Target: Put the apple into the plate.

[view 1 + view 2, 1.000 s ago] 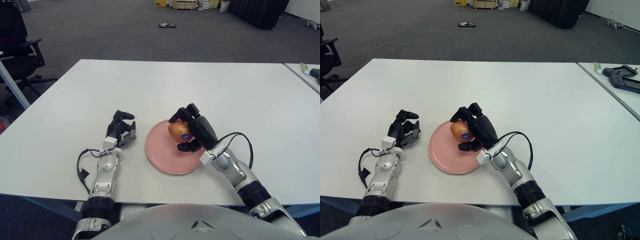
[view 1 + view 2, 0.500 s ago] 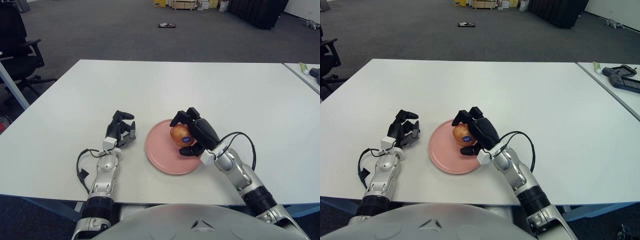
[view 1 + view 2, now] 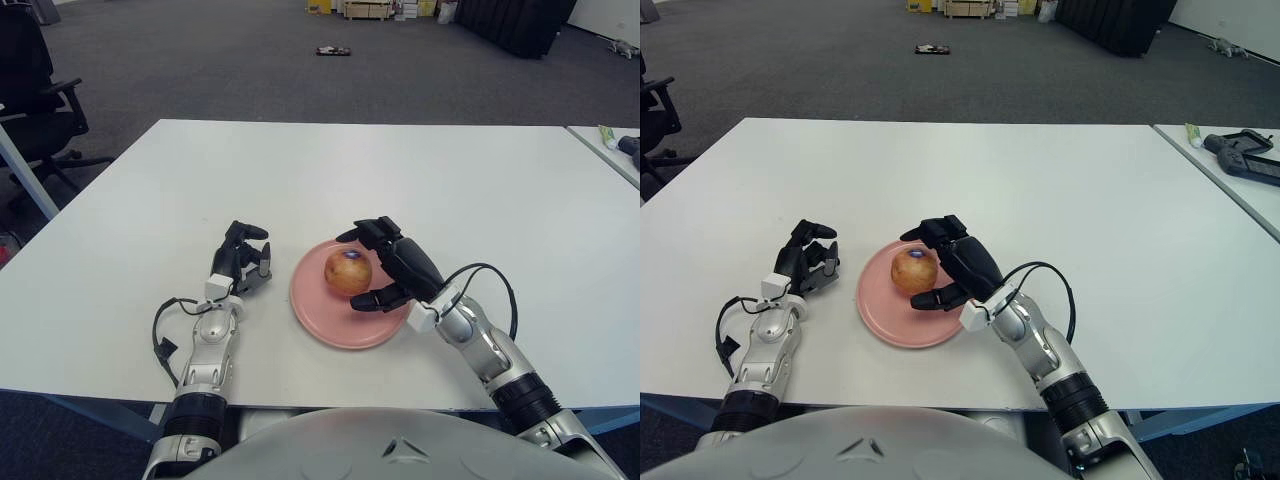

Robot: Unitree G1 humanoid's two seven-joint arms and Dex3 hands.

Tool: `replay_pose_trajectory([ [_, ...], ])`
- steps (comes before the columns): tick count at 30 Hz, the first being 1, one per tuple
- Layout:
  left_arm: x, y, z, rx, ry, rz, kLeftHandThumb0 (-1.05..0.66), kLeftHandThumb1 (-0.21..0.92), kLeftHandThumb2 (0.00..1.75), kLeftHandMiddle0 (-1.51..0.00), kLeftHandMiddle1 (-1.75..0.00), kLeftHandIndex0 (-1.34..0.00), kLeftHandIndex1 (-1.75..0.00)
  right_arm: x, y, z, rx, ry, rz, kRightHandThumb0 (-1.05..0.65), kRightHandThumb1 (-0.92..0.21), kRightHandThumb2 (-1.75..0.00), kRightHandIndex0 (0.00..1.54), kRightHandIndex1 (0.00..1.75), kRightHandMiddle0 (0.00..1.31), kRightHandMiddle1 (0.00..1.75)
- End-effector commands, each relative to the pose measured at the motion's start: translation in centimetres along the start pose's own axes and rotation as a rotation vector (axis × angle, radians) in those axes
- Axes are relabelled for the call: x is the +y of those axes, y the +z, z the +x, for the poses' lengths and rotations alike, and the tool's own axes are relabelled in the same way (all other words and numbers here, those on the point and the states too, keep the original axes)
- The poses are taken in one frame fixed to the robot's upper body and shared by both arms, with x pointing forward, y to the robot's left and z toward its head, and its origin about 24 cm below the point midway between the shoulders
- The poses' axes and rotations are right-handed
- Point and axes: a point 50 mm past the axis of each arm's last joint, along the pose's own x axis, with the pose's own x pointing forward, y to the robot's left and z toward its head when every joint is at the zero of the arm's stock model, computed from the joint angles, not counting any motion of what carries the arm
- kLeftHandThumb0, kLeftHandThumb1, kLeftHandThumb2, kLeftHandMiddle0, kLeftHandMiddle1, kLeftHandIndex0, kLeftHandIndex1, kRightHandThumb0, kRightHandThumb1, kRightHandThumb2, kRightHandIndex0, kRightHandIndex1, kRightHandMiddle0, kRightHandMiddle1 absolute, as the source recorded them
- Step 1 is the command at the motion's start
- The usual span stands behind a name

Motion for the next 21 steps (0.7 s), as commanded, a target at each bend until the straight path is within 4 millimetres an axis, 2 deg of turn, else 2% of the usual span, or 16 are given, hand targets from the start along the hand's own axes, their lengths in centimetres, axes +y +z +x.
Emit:
replay_pose_trajectory([
  [1, 0.03, -0.81, -0.20, 0.049, -0.011, 0.000, -0.40, 0.61, 0.96, -0.61, -1.75, -0.39, -1.75, -1.09, 0.31, 0.05, -0.025, -0.039, 0.008, -1.04, -0.91, -0.48, 0.00, 0.05, 0.00, 0.21],
  [4, 0.04, -0.83, -0.23, 0.049, -0.010, 0.002, -0.40, 0.61, 0.96, -0.60, -1.75, -0.39, -1.75, -1.26, 0.44, -0.01, -0.024, -0.044, 0.019, -1.05, -0.92, -0.49, 0.00, 0.02, 0.00, 0.08],
  [7, 0.05, -0.85, -0.24, 0.051, -0.006, 0.008, -0.40, 0.61, 0.95, -0.60, -1.75, -0.39, -1.75, -1.37, 0.55, -0.06, -0.015, -0.052, 0.035, -1.05, -0.92, -0.48, 0.00, 0.00, 0.00, 0.03],
  [16, 0.08, -0.86, -0.23, 0.055, -0.009, 0.011, -0.40, 0.60, 0.97, -0.60, -1.75, -0.39, -1.75, -1.71, 1.09, -0.83, 0.036, -0.087, 0.129, -1.05, -0.92, -0.49, 0.00, 0.00, 0.00, 0.00],
  [21, 0.07, -0.86, -0.22, 0.058, -0.010, 0.007, -0.40, 0.60, 0.97, -0.61, -1.75, -0.40, -1.75, -1.92, 1.11, -0.83, 0.048, -0.126, 0.161, -1.05, -0.92, -0.62, 0.00, 0.00, 0.00, 0.00],
])
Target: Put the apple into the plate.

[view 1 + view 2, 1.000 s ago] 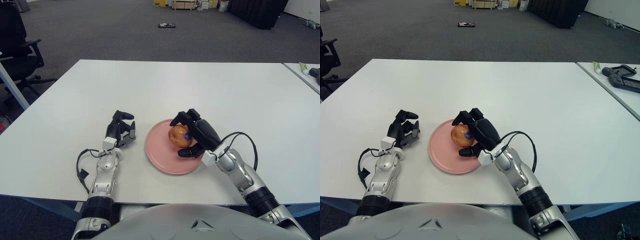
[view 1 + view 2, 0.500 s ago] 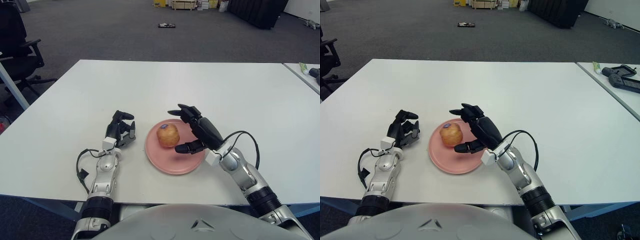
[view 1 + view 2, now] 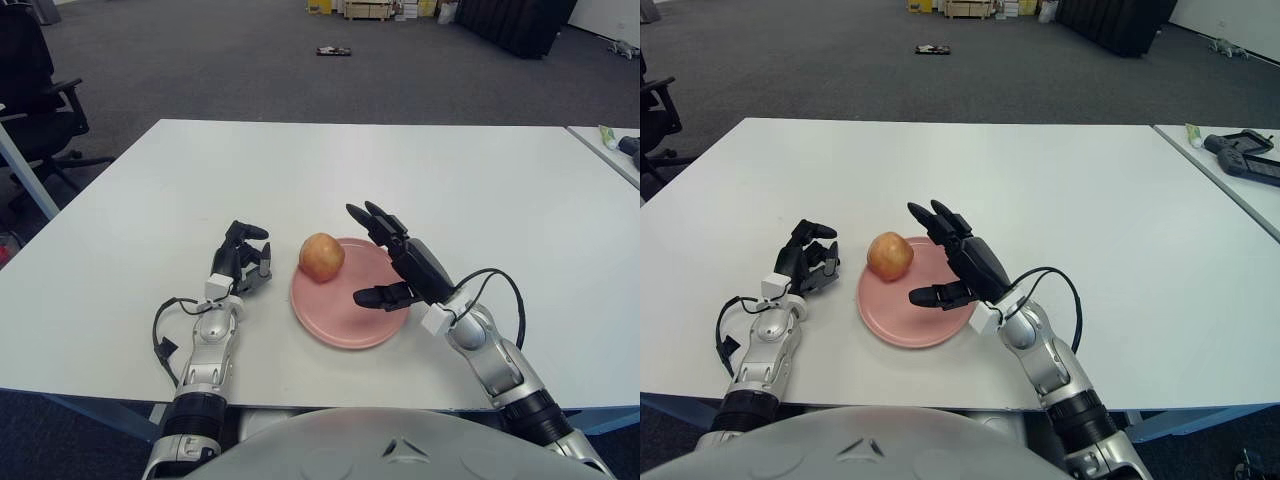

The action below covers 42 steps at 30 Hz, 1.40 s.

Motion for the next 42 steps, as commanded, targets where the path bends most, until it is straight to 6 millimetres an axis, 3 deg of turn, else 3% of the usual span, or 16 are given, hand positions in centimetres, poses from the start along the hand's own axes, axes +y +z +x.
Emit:
replay_pose_trajectory([
  [1, 0.1, -0.9, -0.2, 0.056, -0.008, 0.009, -0.40, 0.60, 0.97, -0.61, -1.75, -0.40, -1.75, -0.7, 0.2, 0.3, -0.007, -0.085, 0.053, -1.05, -0.92, -0.66, 0.00, 0.00, 0.00, 0.00],
  [7, 0.1, -0.9, -0.3, 0.055, -0.007, 0.014, -0.40, 0.59, 0.98, -0.61, -1.75, -0.40, -1.75, -0.8, 0.0, -0.4, -0.018, -0.224, 0.205, -1.05, -0.92, -0.85, 0.00, 0.00, 0.00, 0.00],
  [10, 0.1, -0.9, -0.2, 0.057, -0.008, 0.015, -0.40, 0.59, 0.98, -0.61, -1.75, -0.40, -1.75, -0.9, -0.4, -1.0, -0.001, -0.319, 0.279, -1.05, -0.92, -0.86, 0.00, 0.00, 0.00, 0.00],
  [14, 0.1, -1.0, -0.2, 0.061, -0.010, 0.016, -0.40, 0.59, 0.99, -0.61, -1.75, -0.40, -1.75, -1.8, -1.2, 0.2, -0.017, -0.414, 0.350, -1.05, -0.92, -0.84, 0.00, 0.00, 0.00, 0.00],
  [17, 0.1, -1.0, -0.2, 0.058, -0.009, 0.014, -0.40, 0.59, 0.98, -0.61, -1.75, -0.40, -1.75, -1.9, -1.2, -0.2, -0.042, -0.491, 0.422, -1.05, -0.92, -0.81, 0.05, 0.03, 0.01, 0.01],
  [19, 0.1, -1.0, -0.2, 0.055, -0.008, 0.013, -0.40, 0.59, 0.98, -0.61, -1.75, -0.40, -1.75, -1.8, -1.3, -0.7, -0.039, -0.553, 0.474, -1.02, -0.92, -0.78, 0.06, 0.21, 0.01, 0.15],
  [20, 0.1, -0.9, -0.2, 0.054, -0.007, 0.013, -0.40, 0.59, 0.98, -0.61, -1.75, -0.40, -1.75, -1.8, -1.3, -0.9, -0.036, -0.586, 0.499, -0.96, -0.92, -0.73, 0.08, 0.44, 0.00, 0.38],
  [21, 0.1, -0.9, -0.3, 0.052, -0.007, 0.014, -0.40, 0.59, 0.98, -0.61, -1.75, -0.40, -1.75, -1.8, -1.3, -1.0, -0.036, -0.643, 0.526, -0.93, -0.92, -0.75, 0.07, 0.57, 0.00, 0.50],
  [23, 0.1, -0.9, -0.3, 0.048, -0.006, 0.016, -0.40, 0.59, 0.98, -0.60, -1.75, -0.40, -1.75, -1.8, -1.3, -1.0, -0.038, -0.730, 0.547, -0.86, -0.92, -0.71, 0.16, 0.86, 0.00, 0.93],
  [24, 0.1, -0.9, -0.3, 0.047, -0.006, 0.017, -0.40, 0.59, 0.98, -0.60, -1.75, -0.40, -1.75, -1.9, -1.3, -1.0, -0.036, -0.778, 0.545, -0.81, -0.92, -0.71, 0.22, 0.97, 0.03, 1.13],
  [26, 0.1, -0.9, -0.3, 0.046, -0.005, 0.018, -0.40, 0.59, 0.98, -0.60, -1.75, -0.40, -1.75, -1.9, -1.4, -1.1, -0.034, -0.823, 0.537, -0.72, -0.89, -0.75, 0.30, 1.11, 0.11, 1.35],
  [29, 0.1, -0.9, -0.3, 0.052, -0.003, 0.016, -0.40, 0.59, 0.98, -0.60, -1.75, -0.40, -1.75, -2.3, -2.1, -1.5, -0.004, -0.898, 0.496, -0.54, -0.79, -0.80, 0.42, 1.29, 0.23, 1.59],
  [35, 0.1, -1.0, -0.2, 0.058, 0.001, 0.009, -0.40, 0.59, 0.99, -0.58, -1.75, -0.40, -1.75, -2.1, -2.7, -1.6, 0.051, -0.959, 0.461, -0.41, -0.66, -0.89, 0.53, 1.51, 0.35, 1.73],
  [42, 0.1, -1.0, -0.2, 0.066, 0.004, 0.005, -0.40, 0.59, 0.99, -0.56, -1.75, -0.40, -1.75, -1.9, -3.1, -1.7, 0.109, -0.962, 0.428, -0.39, -0.65, -0.90, 0.59, 1.72, 0.36, 1.75],
])
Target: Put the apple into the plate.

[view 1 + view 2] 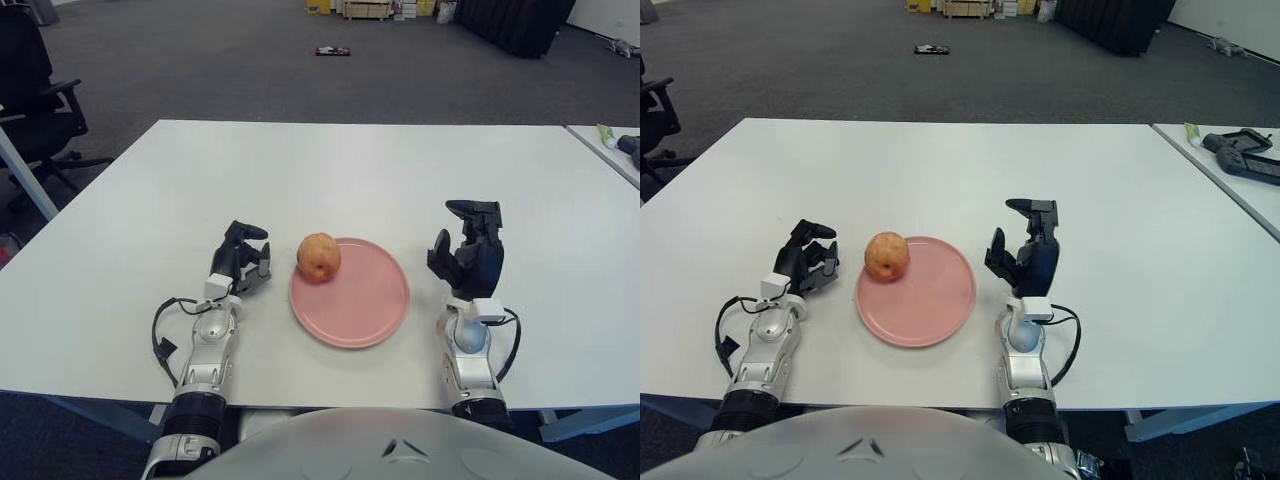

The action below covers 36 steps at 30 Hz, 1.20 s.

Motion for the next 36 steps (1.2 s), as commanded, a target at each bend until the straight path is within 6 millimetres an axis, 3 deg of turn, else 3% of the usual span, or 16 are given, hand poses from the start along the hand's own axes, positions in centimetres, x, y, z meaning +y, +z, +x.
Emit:
replay_pose_trajectory([
  [1, 0.0, -0.9, -0.2, 0.065, 0.002, 0.002, -0.40, 0.59, 0.99, -0.56, -1.75, -0.40, -1.75, 0.9, -0.1, 0.2, 0.018, -0.011, 0.010, -0.39, -0.65, -0.90, 0.60, 1.73, 0.36, 1.75],
  [9, -0.1, -0.9, -0.2, 0.072, -0.002, -0.017, -0.40, 0.59, 0.99, -0.56, -1.75, -0.40, -1.75, 0.5, -1.3, -0.5, 0.115, 0.004, -0.044, -0.39, -0.66, -0.88, 0.72, 1.75, 0.35, 1.75],
  [21, -0.1, -1.0, -0.3, 0.088, 0.018, -0.020, -0.40, 0.60, 0.97, -0.52, -1.75, -0.39, -1.75, 0.0, -3.6, -1.3, 0.229, 0.074, -0.106, -0.39, -0.66, -0.88, 0.79, 1.75, 0.35, 1.75],
  [36, -0.1, -0.8, -0.3, 0.060, 0.008, -0.011, -0.39, 0.61, 0.96, -0.56, -1.75, -0.39, -1.75, -0.8, -5.3, -2.5, 0.410, 0.140, -0.084, -0.39, -0.64, -0.91, 0.77, 1.75, 0.37, 1.75],
])
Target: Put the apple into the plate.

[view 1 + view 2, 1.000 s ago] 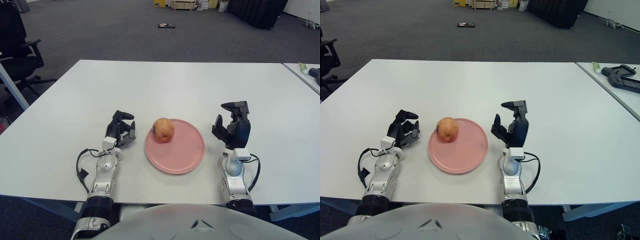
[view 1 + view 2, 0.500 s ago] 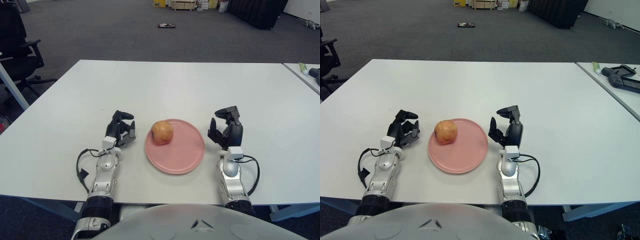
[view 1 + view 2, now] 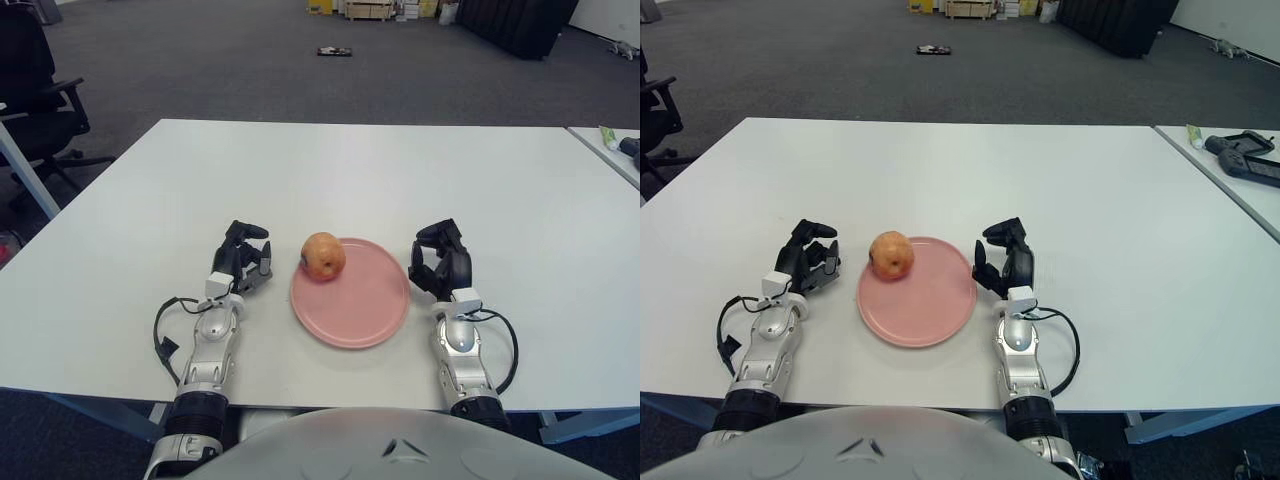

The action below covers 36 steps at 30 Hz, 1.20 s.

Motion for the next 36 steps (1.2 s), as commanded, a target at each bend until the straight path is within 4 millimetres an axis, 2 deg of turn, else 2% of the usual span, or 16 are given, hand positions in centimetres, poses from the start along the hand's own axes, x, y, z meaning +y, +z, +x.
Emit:
replay_pose_trajectory([
  [1, 0.1, -1.0, -0.4, 0.056, 0.000, 0.015, -0.39, 0.61, 0.96, -0.56, -1.75, -0.39, -1.75, -0.6, -0.9, -0.7, 0.068, -0.009, -0.014, -0.39, -0.64, -0.91, 0.76, 1.75, 0.37, 1.75],
  [21, 0.2, -1.0, -0.2, 0.060, -0.006, 0.019, -0.40, 0.59, 0.98, -0.58, -1.75, -0.40, -1.75, -1.3, -0.8, -0.7, 0.080, -0.106, 0.053, -0.39, -0.64, -0.91, 0.68, 1.75, 0.37, 1.75],
  [36, 0.2, -1.0, -0.2, 0.062, 0.000, 0.018, -0.40, 0.60, 0.97, -0.55, -1.75, -0.39, -1.75, -1.7, -0.6, -0.7, 0.093, -0.153, 0.057, -0.40, -0.58, -0.99, 0.65, 1.75, 0.41, 1.75],
])
